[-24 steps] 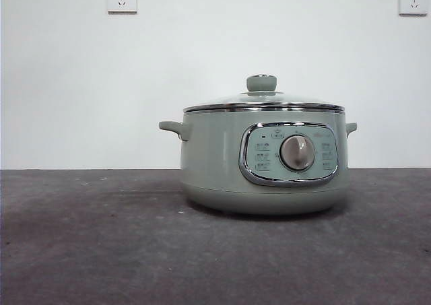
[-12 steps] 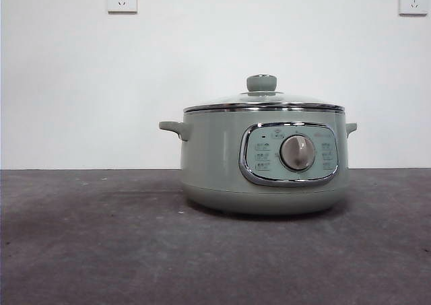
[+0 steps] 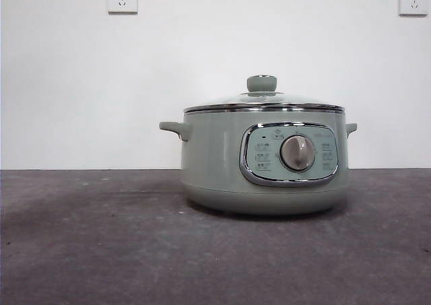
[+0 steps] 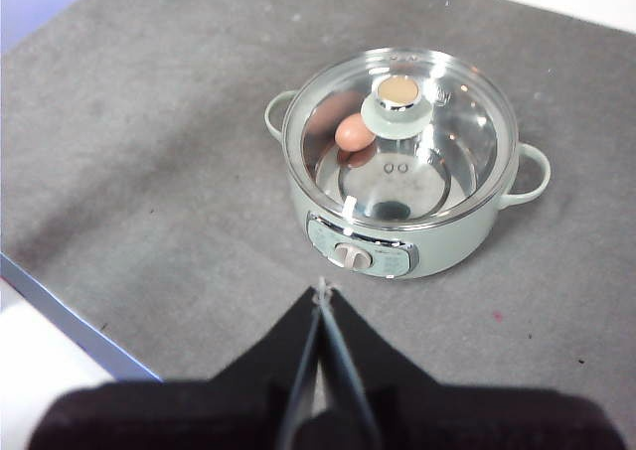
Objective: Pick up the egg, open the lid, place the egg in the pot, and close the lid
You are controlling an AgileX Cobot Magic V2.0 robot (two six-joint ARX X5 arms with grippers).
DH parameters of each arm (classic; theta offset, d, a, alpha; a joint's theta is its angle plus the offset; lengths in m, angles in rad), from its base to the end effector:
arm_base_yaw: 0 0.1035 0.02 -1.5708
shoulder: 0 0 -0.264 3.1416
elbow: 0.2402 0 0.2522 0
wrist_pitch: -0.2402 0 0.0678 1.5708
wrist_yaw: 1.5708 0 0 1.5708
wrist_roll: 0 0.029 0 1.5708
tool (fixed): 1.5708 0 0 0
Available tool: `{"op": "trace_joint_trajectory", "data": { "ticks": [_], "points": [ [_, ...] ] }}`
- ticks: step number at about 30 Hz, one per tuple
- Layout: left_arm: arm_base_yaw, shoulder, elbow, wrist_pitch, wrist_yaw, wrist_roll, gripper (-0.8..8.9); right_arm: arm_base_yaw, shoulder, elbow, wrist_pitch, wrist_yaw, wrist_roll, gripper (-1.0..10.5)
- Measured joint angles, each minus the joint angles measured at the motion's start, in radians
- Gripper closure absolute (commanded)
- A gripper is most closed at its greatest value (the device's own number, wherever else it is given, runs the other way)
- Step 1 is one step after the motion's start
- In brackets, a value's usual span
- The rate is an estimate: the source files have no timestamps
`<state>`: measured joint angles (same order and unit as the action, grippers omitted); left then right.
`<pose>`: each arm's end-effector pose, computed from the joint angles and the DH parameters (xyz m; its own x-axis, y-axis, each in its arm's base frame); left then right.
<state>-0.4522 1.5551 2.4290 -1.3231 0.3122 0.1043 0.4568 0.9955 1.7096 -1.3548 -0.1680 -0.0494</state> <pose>0.1877 -0.1011 0.5524 0.6369 -0.6509 -0.4132 0.7018 0.7114 -0.0389 0.0871 0.0482 0.4732 0.6356 0.4987 -0.5893 -0.5810 0.8117 0.0602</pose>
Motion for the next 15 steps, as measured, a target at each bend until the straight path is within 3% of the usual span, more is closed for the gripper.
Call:
{"op": "trace_joint_trajectory", "data": {
  "ticks": [5, 9, 12, 15],
  "points": [
    [0.110, -0.093, -0.002, 0.000, -0.002, 0.043, 8.17, 0.000, 0.061, 0.000, 0.000, 0.001, 0.000, 9.5],
    [0.285, -0.220, -0.110, 0.043, 0.011, 0.080, 8.17, 0.000, 0.138, 0.000, 0.000, 0.003, 0.000, 9.5],
    [0.396, -0.366, -0.367, 0.269, 0.085, 0.107, 8.17, 0.000, 0.195, 0.000, 0.000, 0.003, 0.000, 9.5],
    [0.457, -0.561, -0.712, 0.558, 0.093, 0.121, 8.17, 0.000, 0.244, 0.000, 0.000, 0.003, 0.000, 9.5]
  ]
}}
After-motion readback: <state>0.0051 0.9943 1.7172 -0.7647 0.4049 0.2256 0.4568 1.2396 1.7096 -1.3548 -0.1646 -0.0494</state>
